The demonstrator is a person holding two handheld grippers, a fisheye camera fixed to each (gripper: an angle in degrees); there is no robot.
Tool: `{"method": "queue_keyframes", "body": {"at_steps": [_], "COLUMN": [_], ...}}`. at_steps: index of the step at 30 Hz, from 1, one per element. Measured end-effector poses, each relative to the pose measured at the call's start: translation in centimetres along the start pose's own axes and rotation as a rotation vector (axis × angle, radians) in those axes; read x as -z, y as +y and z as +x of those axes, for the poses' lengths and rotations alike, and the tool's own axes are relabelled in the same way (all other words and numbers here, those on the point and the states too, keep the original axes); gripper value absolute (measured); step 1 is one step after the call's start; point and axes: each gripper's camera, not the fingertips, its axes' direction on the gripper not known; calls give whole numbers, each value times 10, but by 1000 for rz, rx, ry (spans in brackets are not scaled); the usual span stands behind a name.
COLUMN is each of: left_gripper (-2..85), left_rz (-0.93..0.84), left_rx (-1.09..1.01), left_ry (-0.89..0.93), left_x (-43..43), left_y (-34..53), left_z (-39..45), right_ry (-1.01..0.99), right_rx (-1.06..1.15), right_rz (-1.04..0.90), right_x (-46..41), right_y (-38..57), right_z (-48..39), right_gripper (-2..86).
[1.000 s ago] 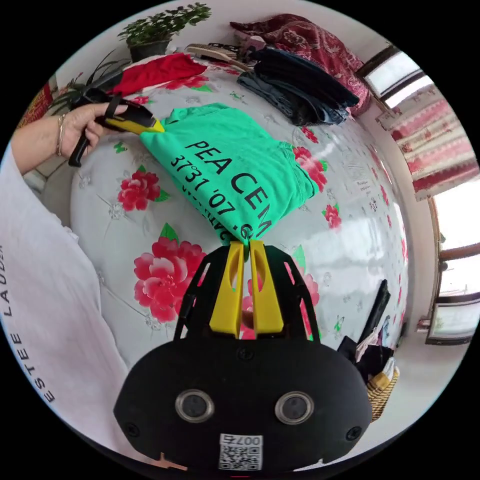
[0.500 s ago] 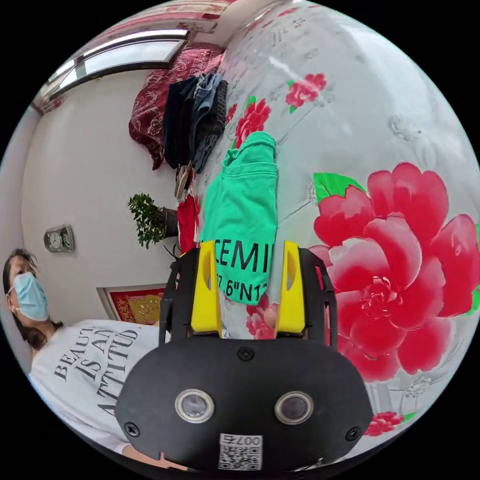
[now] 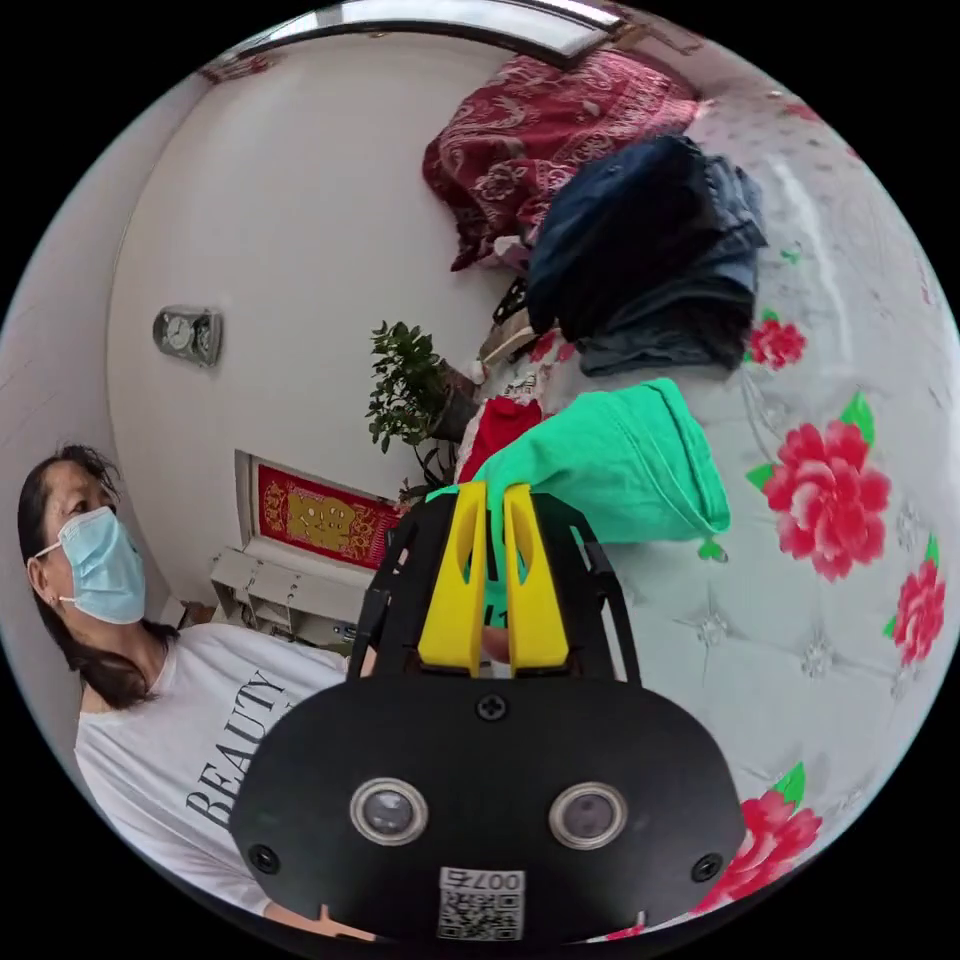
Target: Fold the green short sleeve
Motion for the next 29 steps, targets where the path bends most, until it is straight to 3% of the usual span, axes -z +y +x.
{"method": "queue_keyframes", "body": {"at_steps": [2,6,10,13,15,17,23,26,29], "left_gripper": [51,54,96,120,114,101,51,2,-7], "left_rz": [154,315,370,367,227,-51,-781,-959,-1092], "left_rx": [-175,-271,-21,119,88,-69,-477,-682,-777], "left_ry": [-84,-309,-625,-757,-817,-957,-854,-816,-719], "left_x": [48,98,116,117,98,45,-150,-244,-322], "left_y": [-23,-31,-4,50,73,92,137,169,204], "left_z": [50,81,24,-14,-14,4,33,54,81], "right_ry": [-38,-9,215,403,586,698,1003,1103,1079], "right_rx": [127,192,143,123,54,-62,-463,-548,-637], "right_rz": [-41,-129,-210,-324,-422,-467,-505,-494,-494], "right_x": [-36,-139,-199,-204,-177,-141,-13,2,-15], "right_y": [-48,-115,-97,-19,79,164,391,447,493], "right_z": [-36,-72,-48,-10,22,40,-4,-35,-32], "right_gripper": [7,16,26,27,24,20,22,29,38]}}
